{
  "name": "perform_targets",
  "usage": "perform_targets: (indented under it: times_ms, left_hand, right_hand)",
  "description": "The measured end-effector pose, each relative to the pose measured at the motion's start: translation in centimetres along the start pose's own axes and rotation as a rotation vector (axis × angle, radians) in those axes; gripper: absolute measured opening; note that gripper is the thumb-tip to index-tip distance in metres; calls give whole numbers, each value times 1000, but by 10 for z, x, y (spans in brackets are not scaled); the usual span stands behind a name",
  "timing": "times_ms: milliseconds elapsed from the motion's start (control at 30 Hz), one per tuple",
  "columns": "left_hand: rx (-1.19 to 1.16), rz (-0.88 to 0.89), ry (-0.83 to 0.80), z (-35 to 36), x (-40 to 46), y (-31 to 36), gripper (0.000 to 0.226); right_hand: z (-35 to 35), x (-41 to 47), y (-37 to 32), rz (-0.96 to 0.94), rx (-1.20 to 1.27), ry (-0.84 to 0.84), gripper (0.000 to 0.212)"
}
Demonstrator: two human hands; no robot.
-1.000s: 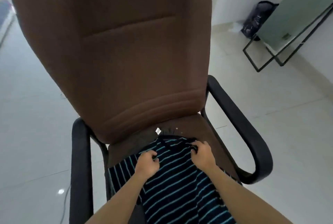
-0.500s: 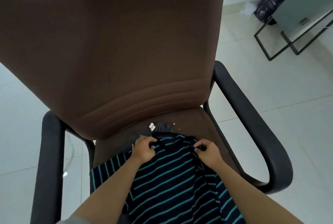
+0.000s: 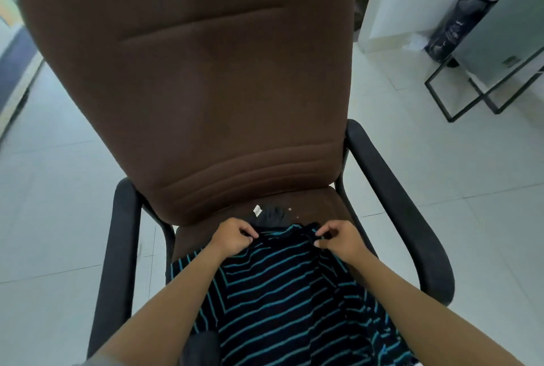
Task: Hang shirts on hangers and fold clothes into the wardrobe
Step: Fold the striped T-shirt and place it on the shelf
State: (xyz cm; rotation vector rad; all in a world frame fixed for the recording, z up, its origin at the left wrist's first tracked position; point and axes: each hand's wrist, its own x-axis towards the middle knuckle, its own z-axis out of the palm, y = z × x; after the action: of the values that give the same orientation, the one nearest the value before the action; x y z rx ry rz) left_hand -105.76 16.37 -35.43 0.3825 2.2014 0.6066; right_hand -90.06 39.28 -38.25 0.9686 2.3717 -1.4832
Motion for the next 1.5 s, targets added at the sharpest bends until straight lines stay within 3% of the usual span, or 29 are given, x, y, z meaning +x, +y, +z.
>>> perform_targets:
  times_ms: [133, 300, 433, 633, 867, 967, 1100, 1367, 1500]
  left_hand:
    - [145, -53, -24, -25, -44, 10, 35]
    - [301, -61, 120, -37, -108, 33, 20]
    - [140, 44, 169, -37, -150, 43, 19]
    - [6, 230, 396, -21, -243, 37, 6]
    - [-56, 420, 527, -12, -353, 29, 9]
    - [-28, 478, 548, -16, -389, 38, 8]
    - [-63, 563, 587, -30, -428, 57, 9]
    - [-163, 651, 673, -73, -489, 105, 11]
    - [-125, 676, 709, -91, -516, 127, 10]
  right_hand:
    - [-27, -22, -32, -87, -48, -100, 17]
    - [-63, -57, -67, -191, -233, -136, 21]
    - [-81, -100, -92, -268, -336, -133, 20]
    - [-89, -192, -112, -323, -407, -48, 9]
    - [-107, -300, -146, -469, -609, 31, 16]
    - [-122, -333, -161, -546, -624, 20, 35]
    - [-141, -365, -187, -620, -711, 39, 30]
    - [-180, -412, -244, -776, -547, 171, 13]
    - [-195, -424, -258, -865, -376, 218, 22]
